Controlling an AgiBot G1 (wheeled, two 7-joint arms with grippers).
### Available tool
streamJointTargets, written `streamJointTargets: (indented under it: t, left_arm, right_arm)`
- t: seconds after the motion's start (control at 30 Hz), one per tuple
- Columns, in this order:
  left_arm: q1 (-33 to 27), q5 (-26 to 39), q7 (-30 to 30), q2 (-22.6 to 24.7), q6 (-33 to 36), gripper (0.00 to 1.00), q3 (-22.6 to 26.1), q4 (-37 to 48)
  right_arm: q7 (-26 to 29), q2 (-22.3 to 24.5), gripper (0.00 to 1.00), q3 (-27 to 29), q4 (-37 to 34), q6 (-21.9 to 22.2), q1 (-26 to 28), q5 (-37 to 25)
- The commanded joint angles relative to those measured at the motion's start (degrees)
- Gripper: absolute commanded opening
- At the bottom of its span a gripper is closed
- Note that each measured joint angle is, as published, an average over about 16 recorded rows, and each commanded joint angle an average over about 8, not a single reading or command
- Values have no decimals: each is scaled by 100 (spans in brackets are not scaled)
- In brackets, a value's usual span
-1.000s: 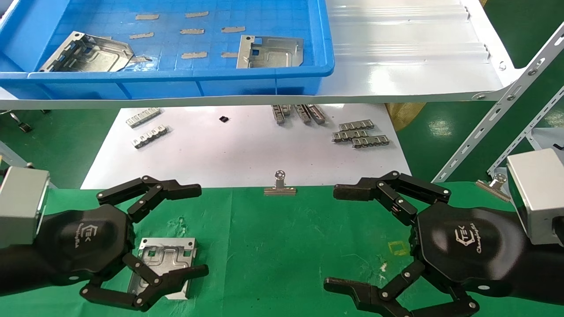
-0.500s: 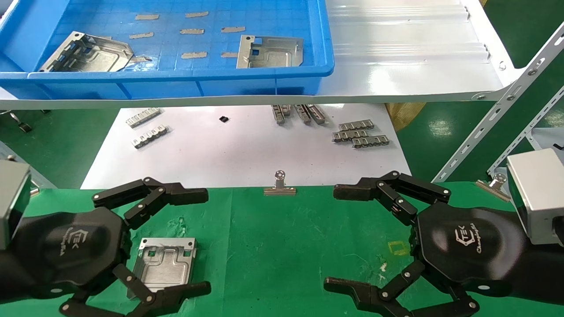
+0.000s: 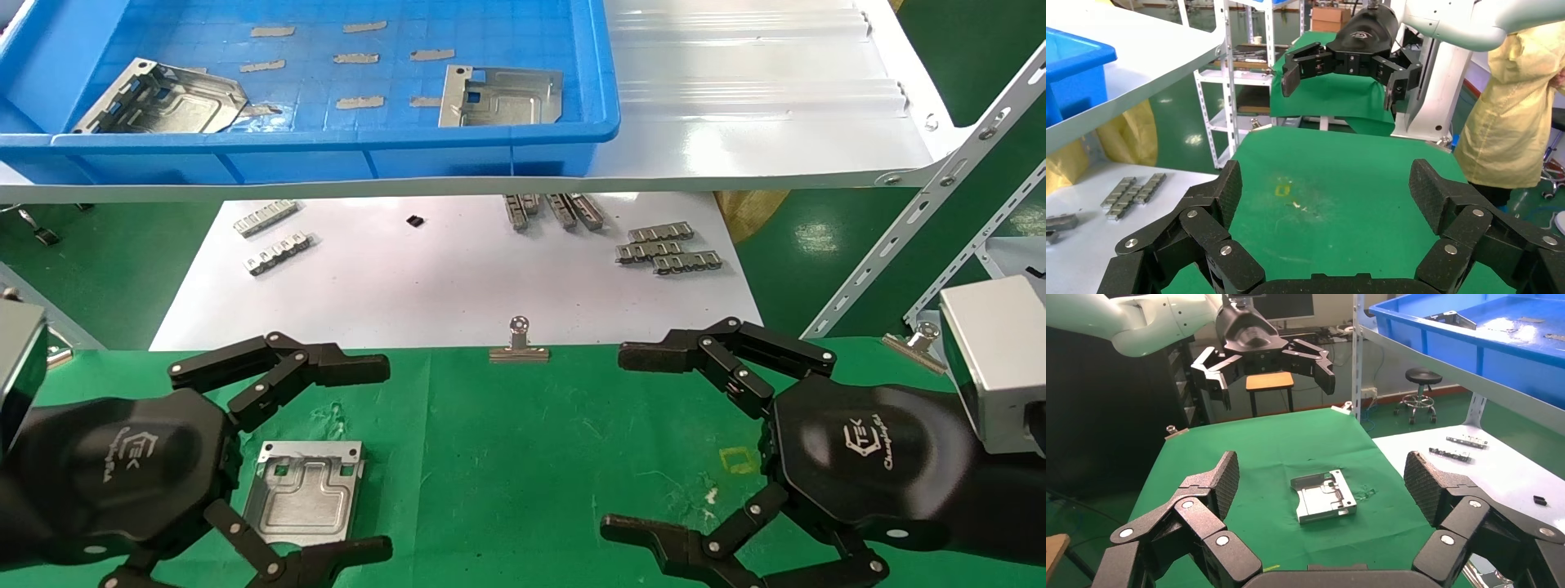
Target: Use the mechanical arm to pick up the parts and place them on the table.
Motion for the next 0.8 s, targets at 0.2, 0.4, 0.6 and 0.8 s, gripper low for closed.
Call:
streamJointTargets:
  t: [0.2,0.4,0.6,0.8]
  left_arm:
    - [-5,-4,24,0,-14,100,31,27]
    - [-7,-11,36,-2,-21,100,46,41]
    - [-9,-17,43,-3,-23,100,54,49]
    - [-10,-21,46,-4,-25,100,58,53]
  right_arm:
    - [0,0,100,0,0,0,0,0]
    - [0,0,100,0,0,0,0,0]
    - [0,0,100,0,0,0,0,0]
    - [0,0,100,0,0,0,0,0]
